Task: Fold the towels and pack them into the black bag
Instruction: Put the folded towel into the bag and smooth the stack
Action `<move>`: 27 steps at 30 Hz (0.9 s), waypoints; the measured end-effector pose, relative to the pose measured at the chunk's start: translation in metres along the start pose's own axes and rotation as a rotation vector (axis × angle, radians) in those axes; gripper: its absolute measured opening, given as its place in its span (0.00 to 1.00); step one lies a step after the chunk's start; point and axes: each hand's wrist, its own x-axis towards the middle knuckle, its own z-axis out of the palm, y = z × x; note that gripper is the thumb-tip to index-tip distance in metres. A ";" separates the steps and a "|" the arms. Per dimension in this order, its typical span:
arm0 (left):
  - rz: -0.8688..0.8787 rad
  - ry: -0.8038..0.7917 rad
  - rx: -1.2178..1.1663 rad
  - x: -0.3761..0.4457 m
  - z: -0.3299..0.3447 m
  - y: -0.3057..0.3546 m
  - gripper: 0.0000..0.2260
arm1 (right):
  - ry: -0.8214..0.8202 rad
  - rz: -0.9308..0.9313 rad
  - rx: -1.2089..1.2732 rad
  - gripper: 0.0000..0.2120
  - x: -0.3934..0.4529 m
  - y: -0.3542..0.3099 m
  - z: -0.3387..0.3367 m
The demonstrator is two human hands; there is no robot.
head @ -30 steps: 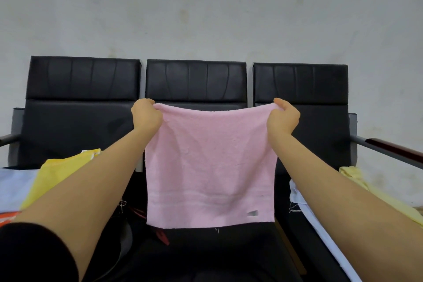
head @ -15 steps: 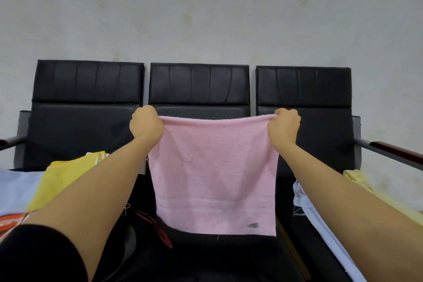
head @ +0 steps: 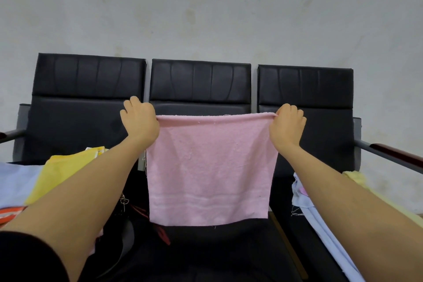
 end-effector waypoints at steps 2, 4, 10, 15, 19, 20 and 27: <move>0.022 -0.009 0.009 0.000 -0.001 0.000 0.03 | -0.026 0.022 0.100 0.07 -0.002 0.000 0.000; 0.029 -0.059 -0.019 -0.003 0.003 0.000 0.06 | -0.075 0.078 0.207 0.08 -0.006 0.001 0.002; -0.121 -0.303 -0.245 -0.025 0.031 0.001 0.15 | -0.315 0.260 0.329 0.13 -0.029 0.014 0.022; -0.254 -0.513 -0.616 -0.039 0.069 0.001 0.24 | -0.436 0.327 0.436 0.18 -0.050 0.035 0.051; -0.478 -0.629 -0.937 -0.061 0.090 0.008 0.25 | -0.503 0.415 0.592 0.17 -0.064 0.047 0.075; -0.513 -0.654 -0.963 -0.064 0.097 0.008 0.25 | -0.527 0.468 0.648 0.16 -0.066 0.047 0.080; -0.528 -0.641 -1.006 -0.038 0.135 0.016 0.24 | -0.511 0.643 0.885 0.13 -0.042 0.034 0.109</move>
